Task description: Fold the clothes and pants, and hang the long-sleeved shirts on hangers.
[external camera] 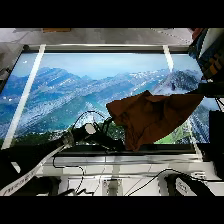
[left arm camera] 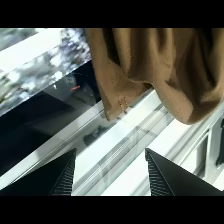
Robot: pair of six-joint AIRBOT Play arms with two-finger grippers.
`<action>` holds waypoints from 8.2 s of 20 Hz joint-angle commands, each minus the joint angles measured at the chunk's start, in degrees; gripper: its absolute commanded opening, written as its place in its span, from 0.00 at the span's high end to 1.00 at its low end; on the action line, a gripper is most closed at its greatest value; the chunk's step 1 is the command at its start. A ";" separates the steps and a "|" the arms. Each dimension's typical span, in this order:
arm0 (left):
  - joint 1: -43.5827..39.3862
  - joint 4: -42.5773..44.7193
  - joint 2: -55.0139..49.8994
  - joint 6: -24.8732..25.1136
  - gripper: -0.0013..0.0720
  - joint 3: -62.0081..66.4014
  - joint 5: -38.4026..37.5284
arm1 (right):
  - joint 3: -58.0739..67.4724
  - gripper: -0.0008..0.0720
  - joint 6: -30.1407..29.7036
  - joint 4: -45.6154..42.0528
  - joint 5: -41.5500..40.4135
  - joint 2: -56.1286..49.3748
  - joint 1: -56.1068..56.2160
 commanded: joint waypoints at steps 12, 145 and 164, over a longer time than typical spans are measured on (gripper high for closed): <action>-3.63 -0.17 -8.28 -0.02 0.60 9.22 3.08 | 0.00 0.97 0.02 0.46 0.04 0.02 -0.02; 52.06 22.29 24.76 9.03 0.42 -25.59 -7.32 | -35.28 0.97 -37.03 48.24 -3.21 -29.40 -24.00; 54.77 22.53 41.05 9.05 0.95 21.18 -9.09 | -27.71 0.97 -37.27 76.96 9.11 11.37 -24.00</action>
